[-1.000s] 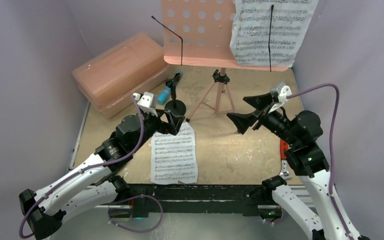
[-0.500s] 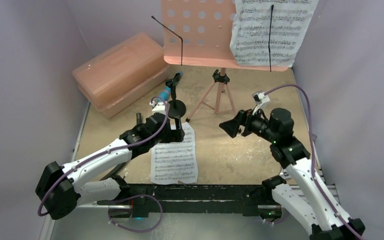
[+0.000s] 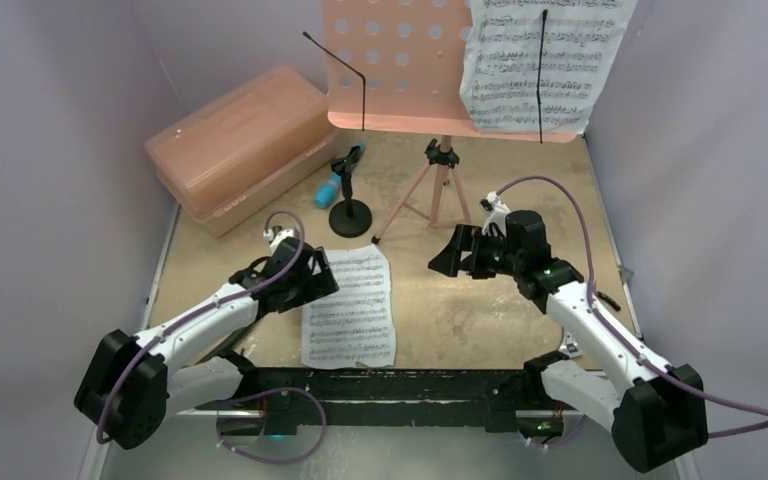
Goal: Set up the instrument practice props
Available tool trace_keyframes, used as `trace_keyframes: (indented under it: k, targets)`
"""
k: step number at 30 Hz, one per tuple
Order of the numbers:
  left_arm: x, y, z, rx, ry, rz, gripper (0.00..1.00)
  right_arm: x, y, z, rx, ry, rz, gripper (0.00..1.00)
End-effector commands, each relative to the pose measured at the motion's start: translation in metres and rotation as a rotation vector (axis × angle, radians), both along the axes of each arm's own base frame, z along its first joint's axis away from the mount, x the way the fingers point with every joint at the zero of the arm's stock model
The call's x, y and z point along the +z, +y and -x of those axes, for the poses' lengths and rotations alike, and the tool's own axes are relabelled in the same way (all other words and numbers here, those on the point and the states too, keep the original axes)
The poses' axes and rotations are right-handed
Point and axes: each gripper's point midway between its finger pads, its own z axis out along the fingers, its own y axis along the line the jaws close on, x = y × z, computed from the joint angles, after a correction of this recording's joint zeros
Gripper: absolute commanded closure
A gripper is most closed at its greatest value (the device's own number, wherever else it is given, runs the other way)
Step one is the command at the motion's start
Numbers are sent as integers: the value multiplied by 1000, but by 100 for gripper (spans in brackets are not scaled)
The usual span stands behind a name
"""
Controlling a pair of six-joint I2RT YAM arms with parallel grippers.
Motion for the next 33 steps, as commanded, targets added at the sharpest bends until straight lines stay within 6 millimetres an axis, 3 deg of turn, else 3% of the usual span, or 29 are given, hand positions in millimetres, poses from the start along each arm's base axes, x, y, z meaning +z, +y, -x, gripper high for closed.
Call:
trace_keyframes:
  k: [1, 5, 10, 16, 25, 33]
  targets:
    - [-3, 16, 5, 126, 35, 94, 1, -5, 9, 0, 32, 27, -29, 2]
    - [-9, 30, 10, 191, 52, 125, 1, -17, 14, 2, 62, 67, -40, 2]
    - [-26, 32, 17, 207, 87, 167, 1, -29, 21, 7, 117, 113, -58, 2]
    - [-33, 7, 23, 106, 114, 285, 3, -40, 30, 13, 173, 152, -67, 2]
    - [-27, -20, 13, 45, 69, 446, 6, -59, 44, 20, 238, 211, -53, 2]
    - [-24, -33, 5, 25, 56, 524, 9, -85, 46, 23, 244, 296, -4, 4]
